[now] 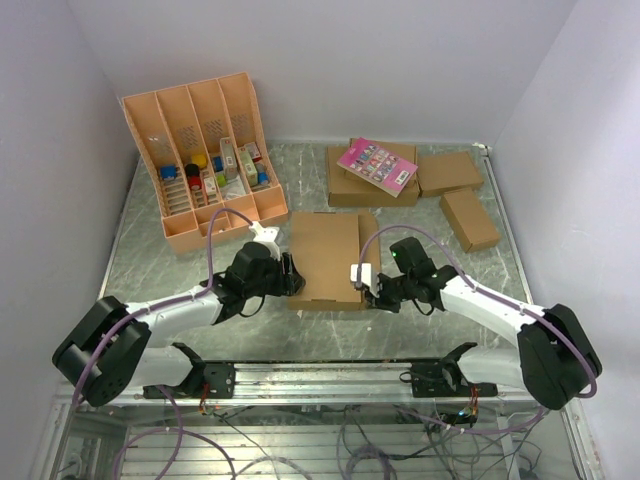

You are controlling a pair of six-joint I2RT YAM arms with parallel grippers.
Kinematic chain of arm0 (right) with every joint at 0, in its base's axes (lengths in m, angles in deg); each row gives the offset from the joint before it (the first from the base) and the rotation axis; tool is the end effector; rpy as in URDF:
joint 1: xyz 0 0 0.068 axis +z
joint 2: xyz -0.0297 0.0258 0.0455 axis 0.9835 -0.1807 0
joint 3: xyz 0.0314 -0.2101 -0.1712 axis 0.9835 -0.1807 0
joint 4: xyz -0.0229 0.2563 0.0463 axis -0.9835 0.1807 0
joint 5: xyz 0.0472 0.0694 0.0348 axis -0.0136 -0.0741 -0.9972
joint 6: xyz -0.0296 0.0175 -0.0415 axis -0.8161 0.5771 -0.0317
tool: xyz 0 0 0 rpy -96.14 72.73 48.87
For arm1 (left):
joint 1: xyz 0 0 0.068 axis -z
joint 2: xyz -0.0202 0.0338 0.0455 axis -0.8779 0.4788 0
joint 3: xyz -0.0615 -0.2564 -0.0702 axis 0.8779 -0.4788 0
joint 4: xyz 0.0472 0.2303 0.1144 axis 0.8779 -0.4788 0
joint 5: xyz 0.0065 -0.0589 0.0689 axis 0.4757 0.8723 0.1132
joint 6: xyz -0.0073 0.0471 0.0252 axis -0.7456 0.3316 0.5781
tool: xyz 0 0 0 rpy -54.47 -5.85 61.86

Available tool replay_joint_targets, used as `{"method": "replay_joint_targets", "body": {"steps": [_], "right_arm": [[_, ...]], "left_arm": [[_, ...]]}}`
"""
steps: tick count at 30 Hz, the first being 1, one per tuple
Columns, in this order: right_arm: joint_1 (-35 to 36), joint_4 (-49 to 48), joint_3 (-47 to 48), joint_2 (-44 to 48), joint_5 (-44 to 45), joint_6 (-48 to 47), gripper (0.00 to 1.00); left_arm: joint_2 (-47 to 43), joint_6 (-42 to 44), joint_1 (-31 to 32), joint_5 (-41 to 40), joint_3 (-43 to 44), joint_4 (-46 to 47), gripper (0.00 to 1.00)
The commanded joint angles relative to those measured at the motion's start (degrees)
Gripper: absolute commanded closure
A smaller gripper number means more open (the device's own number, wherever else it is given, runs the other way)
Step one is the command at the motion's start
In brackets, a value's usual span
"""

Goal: Fold the paper box

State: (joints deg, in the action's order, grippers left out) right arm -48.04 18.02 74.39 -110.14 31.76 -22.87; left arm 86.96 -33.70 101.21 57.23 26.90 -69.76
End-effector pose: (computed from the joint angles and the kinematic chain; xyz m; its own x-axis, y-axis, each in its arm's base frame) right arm 0.1700 0.1273 0.1659 -0.0454 -0.7086 -0.7042 -0.9950 0.0948 -0.0313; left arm 0.1827 -0.1545 0.1661 -0.7188 -0.1071 -0.6870 0.3342 0.8132 -0.4765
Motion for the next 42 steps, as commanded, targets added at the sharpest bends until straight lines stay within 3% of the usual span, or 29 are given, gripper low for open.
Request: {"method": "replay_joint_targets", "body": {"steps": [1, 11, 25, 35, 42], "right_arm": [[-0.2, -0.2, 3.0, -0.6, -0.7, -1.8, 1.0], [3.2, 2.4, 5.3, -1.1, -0.2, -4.6, 1.0], [6.0, 7.1, 12.9, -6.0, -0.2, -0.9, 1.0], [6.7, 18.2, 18.3, -11.5, 1.2, -1.5, 1.0], [6.1, 18.6, 17.9, -9.2, 2.1, -1.4, 0.82]], "left_arm": [[2.2, 3.2, -0.2, 0.5, -0.3, -3.9, 0.4], [3.0, 3.1, -0.2, 1.2, 0.2, -3.4, 0.4], [4.6, 3.3, -0.1, 2.5, 1.5, -2.5, 0.41], [2.6, 3.6, -0.2, 0.5, 2.2, -5.2, 0.34], [-1.6, 3.1, -0.5, -1.2, 2.9, -8.6, 0.26]]}}
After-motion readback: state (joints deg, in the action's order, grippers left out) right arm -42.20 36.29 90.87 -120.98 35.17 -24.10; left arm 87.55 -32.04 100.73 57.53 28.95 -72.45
